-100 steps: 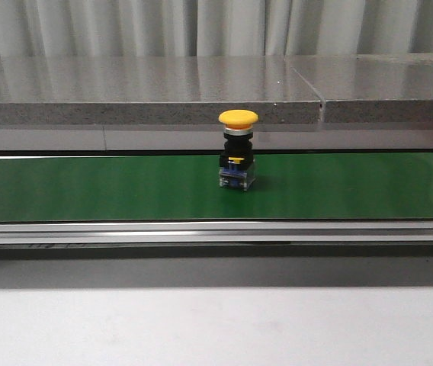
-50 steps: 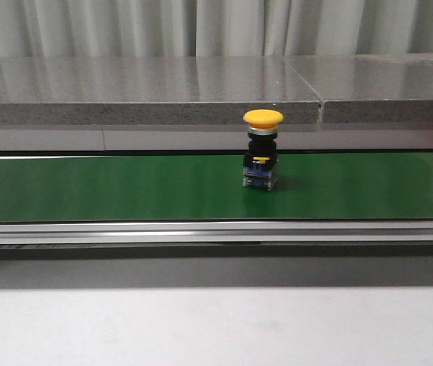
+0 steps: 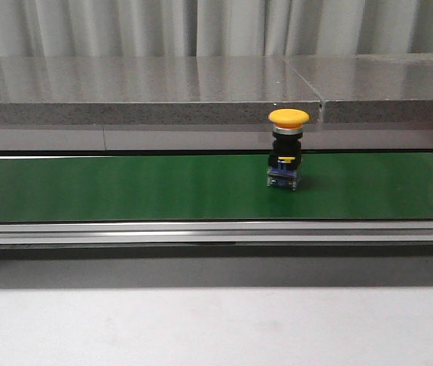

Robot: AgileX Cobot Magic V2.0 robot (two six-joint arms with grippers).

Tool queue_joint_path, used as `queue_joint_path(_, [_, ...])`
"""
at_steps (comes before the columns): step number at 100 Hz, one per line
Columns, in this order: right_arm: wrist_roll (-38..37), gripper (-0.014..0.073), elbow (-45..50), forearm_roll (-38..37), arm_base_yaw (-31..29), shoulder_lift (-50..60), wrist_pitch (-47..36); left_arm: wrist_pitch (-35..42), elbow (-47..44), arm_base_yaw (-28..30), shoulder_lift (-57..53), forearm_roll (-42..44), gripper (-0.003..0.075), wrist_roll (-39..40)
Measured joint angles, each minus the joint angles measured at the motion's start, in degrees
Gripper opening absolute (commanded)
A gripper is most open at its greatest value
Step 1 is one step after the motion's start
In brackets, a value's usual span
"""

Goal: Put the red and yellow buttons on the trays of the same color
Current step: 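Move the right gripper over the yellow button on the belt and grasp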

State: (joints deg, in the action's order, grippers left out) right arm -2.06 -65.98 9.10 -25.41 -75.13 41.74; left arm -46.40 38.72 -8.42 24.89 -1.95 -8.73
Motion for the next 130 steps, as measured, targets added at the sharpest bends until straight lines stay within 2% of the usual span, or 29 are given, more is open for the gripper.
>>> queue_joint_path(27, [0.6, 0.0521, 3.6, 0.2, 4.9, 10.5, 6.2, 0.0, 0.0, 0.0, 0.0, 0.0, -0.0021, 0.0])
queue_joint_path(51, [3.4, 0.0521, 3.6, 1.5, 12.5, 11.9, 13.4, 0.0, 0.0, 0.0, 0.0, 0.0, -0.0021, 0.0])
queue_joint_path(73, [4.6, 0.0521, 3.6, 2.5, 18.9, 11.9, 15.3, 0.0, 0.0, 0.0, 0.0, 0.0, -0.0021, 0.0])
queue_joint_path(104, [11.4, 0.0521, 1.9, 7.7, 24.6, 2.9, 18.5, 0.0, 0.0, 0.0, 0.0, 0.0, -0.0021, 0.0])
queue_joint_path(130, [17.1, 0.0521, -2.5, 8.8, 29.9, -4.8, 18.3, 0.0, 0.0, 0.0, 0.0, 0.0, -0.0021, 0.0])
